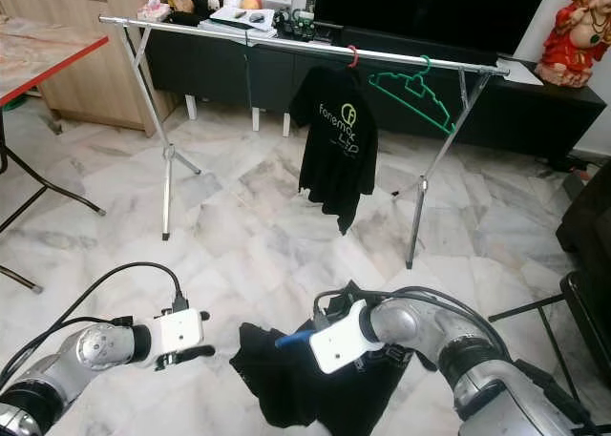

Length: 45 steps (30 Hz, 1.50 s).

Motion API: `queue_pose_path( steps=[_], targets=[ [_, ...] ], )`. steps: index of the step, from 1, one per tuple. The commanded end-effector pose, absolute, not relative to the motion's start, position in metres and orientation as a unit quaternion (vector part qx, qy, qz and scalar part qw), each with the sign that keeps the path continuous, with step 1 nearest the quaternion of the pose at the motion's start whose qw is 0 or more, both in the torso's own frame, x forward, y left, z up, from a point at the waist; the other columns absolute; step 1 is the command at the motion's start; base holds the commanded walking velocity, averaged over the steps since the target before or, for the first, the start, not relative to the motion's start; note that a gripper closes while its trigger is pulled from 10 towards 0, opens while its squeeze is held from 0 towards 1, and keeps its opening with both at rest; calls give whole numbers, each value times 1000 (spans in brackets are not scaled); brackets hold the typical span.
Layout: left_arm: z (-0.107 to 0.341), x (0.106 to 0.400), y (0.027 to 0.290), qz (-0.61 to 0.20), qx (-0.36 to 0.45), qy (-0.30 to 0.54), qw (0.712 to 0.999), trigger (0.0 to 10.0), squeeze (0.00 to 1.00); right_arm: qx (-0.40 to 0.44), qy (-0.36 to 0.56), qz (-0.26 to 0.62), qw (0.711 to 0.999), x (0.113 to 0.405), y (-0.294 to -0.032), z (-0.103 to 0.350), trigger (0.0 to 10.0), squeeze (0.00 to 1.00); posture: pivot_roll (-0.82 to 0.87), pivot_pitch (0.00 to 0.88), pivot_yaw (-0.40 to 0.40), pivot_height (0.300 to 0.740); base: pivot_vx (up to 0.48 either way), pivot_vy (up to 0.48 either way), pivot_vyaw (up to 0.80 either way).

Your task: Hang hanger

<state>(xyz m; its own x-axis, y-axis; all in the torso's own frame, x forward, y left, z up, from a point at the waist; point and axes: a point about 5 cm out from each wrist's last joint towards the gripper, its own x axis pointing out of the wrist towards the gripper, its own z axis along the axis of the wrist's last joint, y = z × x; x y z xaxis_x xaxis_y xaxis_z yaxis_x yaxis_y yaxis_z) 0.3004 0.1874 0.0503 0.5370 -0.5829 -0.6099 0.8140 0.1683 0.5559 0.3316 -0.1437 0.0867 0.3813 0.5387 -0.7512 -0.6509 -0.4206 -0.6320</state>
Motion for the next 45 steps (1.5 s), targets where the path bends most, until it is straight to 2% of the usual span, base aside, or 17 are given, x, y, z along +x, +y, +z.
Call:
queue_pose_path(
  steps=[1, 10, 17, 22, 25, 27, 30, 32, 34, 43, 44, 45],
  targets=[
    [51, 300, 182, -479, 465, 113, 736, 10000, 0, -650, 20, 544, 530, 337, -145, 98, 10000, 0, -6, 55, -129, 740, 0, 0, 0],
    [57, 306, 167, -485, 482, 75, 726, 10000, 0, -655, -50, 541, 526, 339, -133, 106, 10000, 0, -11, 66, -137, 740, 0, 0, 0],
    [59, 309, 161, -483, 485, 64, 726, 10000, 0, -653, -56, 553, 515, 336, -128, 102, 10000, 0, -9, 74, -139, 740, 0, 0, 0],
    [58, 309, 159, -500, 498, 62, 706, 10000, 0, -652, -63, 558, 509, 334, -125, 100, 10000, 0, -10, 77, -140, 740, 0, 0, 0],
    [57, 307, 156, -518, 512, 61, 682, 10000, 0, -654, -65, 559, 505, 334, -125, 100, 10000, 0, -11, 76, -140, 740, 0, 0, 0],
    [57, 307, 156, -521, 514, 60, 679, 10000, 0, -655, -66, 559, 504, 334, -125, 100, 10000, 0, -11, 76, -140, 740, 0, 0, 0],
    [55, 304, 152, -545, 532, 54, 646, 10000, 0, -659, -68, 558, 499, 334, -125, 100, 10000, 0, -12, 77, -141, 740, 0, 0, 0],
    [54, 303, 150, -550, 537, 52, 637, 10000, 0, -659, -69, 558, 499, 334, -126, 100, 10000, 0, -12, 77, -140, 740, 0, 0, 0],
    [52, 302, 148, -554, 541, 50, 631, 10000, 0, -659, -72, 558, 499, 334, -125, 100, 10000, 0, -14, 77, -140, 740, 0, 0, 0],
    [49, 302, 147, -543, 545, 42, 637, 10000, 0, -661, -83, 551, 502, 336, -123, 102, 10000, 0, -14, 79, -141, 740, 0, 0, 0],
    [49, 302, 148, -541, 544, 43, 639, 8627, 0, -661, -84, 550, 503, 336, -123, 103, 10000, 0, -14, 79, -141, 740, 0, 0, 0],
    [49, 302, 148, -540, 544, 42, 641, 588, 0, -661, -85, 549, 504, 337, -122, 103, 10000, 0, -14, 78, -141, 740, 0, 0, 0]
  ],
)
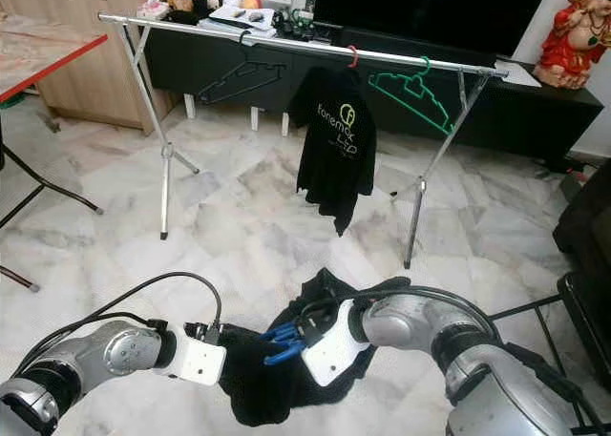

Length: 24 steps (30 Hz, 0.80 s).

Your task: Hang hanger

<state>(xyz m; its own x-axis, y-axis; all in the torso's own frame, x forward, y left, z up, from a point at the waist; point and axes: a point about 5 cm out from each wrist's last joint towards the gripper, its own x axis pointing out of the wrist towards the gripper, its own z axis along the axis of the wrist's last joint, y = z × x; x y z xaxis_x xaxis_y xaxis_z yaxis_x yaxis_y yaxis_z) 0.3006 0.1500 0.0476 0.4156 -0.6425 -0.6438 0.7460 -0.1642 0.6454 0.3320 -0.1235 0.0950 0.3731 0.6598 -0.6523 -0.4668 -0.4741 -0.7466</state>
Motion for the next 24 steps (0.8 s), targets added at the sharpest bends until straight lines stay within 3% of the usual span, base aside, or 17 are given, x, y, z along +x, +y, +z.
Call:
queue_pose_path(
  steps=[1, 2, 24],
  targets=[
    [49, 302, 148, -538, 543, 42, 643, 588, 0, -662, -85, 549, 504, 337, -122, 104, 10000, 0, -14, 78, -141, 740, 0, 0, 0],
    [49, 303, 148, -536, 543, 40, 646, 0, 0, -662, -86, 548, 504, 337, -121, 104, 10000, 0, -14, 77, -143, 740, 0, 0, 0],
    [49, 304, 152, -528, 550, 43, 646, 0, 0, -670, -72, 543, 501, 336, -127, 96, 10000, 0, -9, 77, -144, 740, 0, 0, 0]
  ],
)
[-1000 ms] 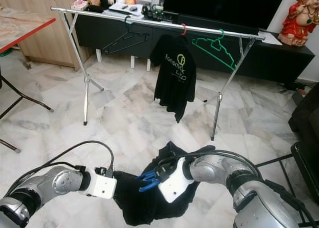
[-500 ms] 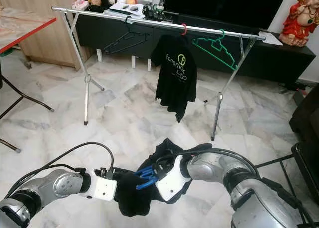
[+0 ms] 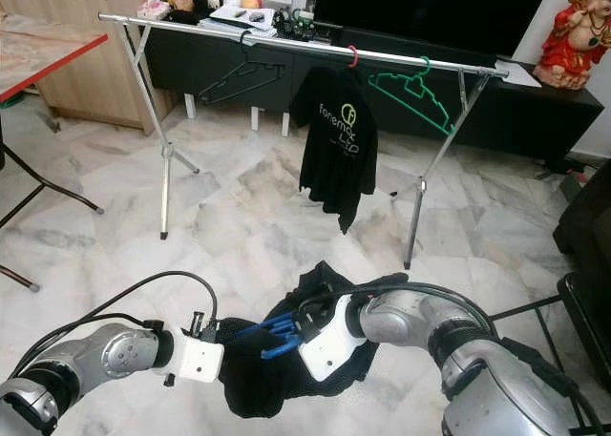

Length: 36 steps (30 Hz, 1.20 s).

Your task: Hang hanger

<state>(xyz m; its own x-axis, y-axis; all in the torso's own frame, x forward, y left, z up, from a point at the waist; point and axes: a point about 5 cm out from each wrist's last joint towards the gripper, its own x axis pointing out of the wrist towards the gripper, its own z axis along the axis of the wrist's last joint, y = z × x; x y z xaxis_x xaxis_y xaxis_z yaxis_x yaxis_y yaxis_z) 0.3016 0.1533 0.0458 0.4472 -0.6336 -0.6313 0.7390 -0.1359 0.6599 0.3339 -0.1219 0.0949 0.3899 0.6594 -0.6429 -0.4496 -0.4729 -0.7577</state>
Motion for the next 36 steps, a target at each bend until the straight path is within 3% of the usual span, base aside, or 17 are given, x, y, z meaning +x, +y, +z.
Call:
queue_pose_path(
  steps=[1, 11, 17, 24, 25, 26, 27, 28, 29, 30, 31, 32, 33, 34, 35, 36],
  targets=[
    [49, 304, 152, -528, 550, 43, 646, 0, 0, -670, -72, 543, 501, 336, -127, 96, 10000, 0, -9, 77, -144, 740, 0, 0, 0],
    [44, 309, 167, -488, 581, 85, 646, 0, 0, -669, -35, 546, 503, 331, -137, 84, 10000, 0, -8, 80, -142, 740, 0, 0, 0],
    [43, 310, 174, -460, 568, 99, 676, 0, 0, -662, -25, 551, 507, 327, -140, 78, 10000, 0, -11, 84, -141, 740, 0, 0, 0],
    [37, 300, 174, -486, 549, 97, 673, 0, 0, -657, -22, 553, 511, 325, -139, 75, 10000, 0, -6, 87, -141, 740, 0, 0, 0],
    [38, 300, 172, -487, 546, 91, 676, 3412, 0, -657, -23, 553, 512, 326, -138, 76, 10000, 0, -6, 86, -141, 740, 0, 0, 0],
    [40, 300, 168, -495, 535, 81, 680, 10000, 161, -656, -25, 554, 512, 326, -137, 76, 10000, 0, -6, 87, -141, 740, 0, 0, 0],
    [40, 300, 167, -497, 533, 77, 680, 10000, 459, -656, -26, 554, 512, 326, -136, 76, 10000, 0, -6, 86, -142, 740, 0, 0, 0],
    [41, 300, 165, -500, 531, 73, 680, 10000, 459, -656, -26, 554, 512, 326, -136, 77, 10000, 0, -6, 86, -142, 740, 0, 0, 0],
    [41, 300, 164, -501, 530, 70, 680, 10000, 863, -656, -26, 554, 512, 326, -136, 77, 10000, 0, -6, 87, -142, 740, 0, 0, 0],
    [42, 300, 164, -502, 530, 69, 680, 10000, 1000, -656, -26, 554, 512, 326, -136, 77, 10000, 0, -6, 87, -142, 740, 0, 0, 0],
    [42, 300, 163, -504, 530, 67, 679, 9412, 1000, -656, -26, 554, 512, 326, -136, 77, 10000, 0, -6, 85, -142, 740, 0, 0, 0],
    [42, 300, 162, -507, 532, 66, 675, 6863, 1000, -656, -27, 554, 512, 326, -136, 77, 10000, 0, -7, 86, -142, 740, 0, 0, 0],
    [43, 300, 162, -509, 532, 66, 674, 5608, 1000, -656, -27, 554, 511, 326, -136, 78, 10000, 0, -7, 86, -142, 740, 0, 0, 0],
    [42, 300, 162, -510, 532, 67, 673, 7176, 824, -656, -27, 554, 511, 327, -136, 78, 10000, 0, -7, 86, -142, 740, 0, 0, 0],
    [42, 300, 162, -510, 531, 69, 673, 8000, 620, -656, -26, 554, 511, 327, -136, 78, 10000, 0, -7, 85, -142, 740, 0, 0, 0],
    [42, 300, 162, -511, 532, 69, 672, 10000, 0, -656, -26, 555, 511, 326, -136, 78, 10000, 0, -7, 85, -142, 740, 0, 0, 0]
  ],
)
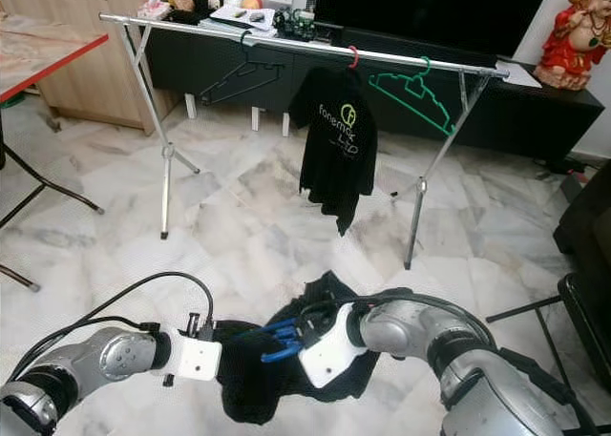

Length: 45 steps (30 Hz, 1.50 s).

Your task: Hang hanger

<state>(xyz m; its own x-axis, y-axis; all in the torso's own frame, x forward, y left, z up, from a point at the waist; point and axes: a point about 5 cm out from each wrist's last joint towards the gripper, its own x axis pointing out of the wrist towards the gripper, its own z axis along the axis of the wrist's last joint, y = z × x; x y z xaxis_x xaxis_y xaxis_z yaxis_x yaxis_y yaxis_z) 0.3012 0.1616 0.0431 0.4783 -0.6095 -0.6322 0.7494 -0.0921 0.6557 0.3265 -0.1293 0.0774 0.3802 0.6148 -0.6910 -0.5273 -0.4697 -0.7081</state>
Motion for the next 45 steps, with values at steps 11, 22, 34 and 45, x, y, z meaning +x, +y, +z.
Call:
queue_pose_path(
  steps=[11, 22, 34, 45],
  targets=[
    [39, 297, 160, -520, 536, 68, 661, 10000, 0, -654, -29, 556, 512, 327, -134, 79, 10000, 0, -6, 87, -142, 740, 0, 0, 0],
    [45, 306, 159, -487, 576, 37, 655, 10000, 1000, -648, -51, 571, 502, 327, -128, 86, 10000, 0, -12, 85, -144, 740, 0, 0, 0],
    [41, 301, 158, -499, 602, 17, 623, 10000, 0, -648, -59, 577, 494, 327, -128, 90, 10000, 0, -15, 83, -151, 740, 0, 0, 0],
    [38, 299, 154, -494, 611, -3, 618, 10000, 0, -650, -72, 579, 487, 329, -127, 96, 10000, 0, -19, 80, -158, 740, 0, 0, 0]
  ],
)
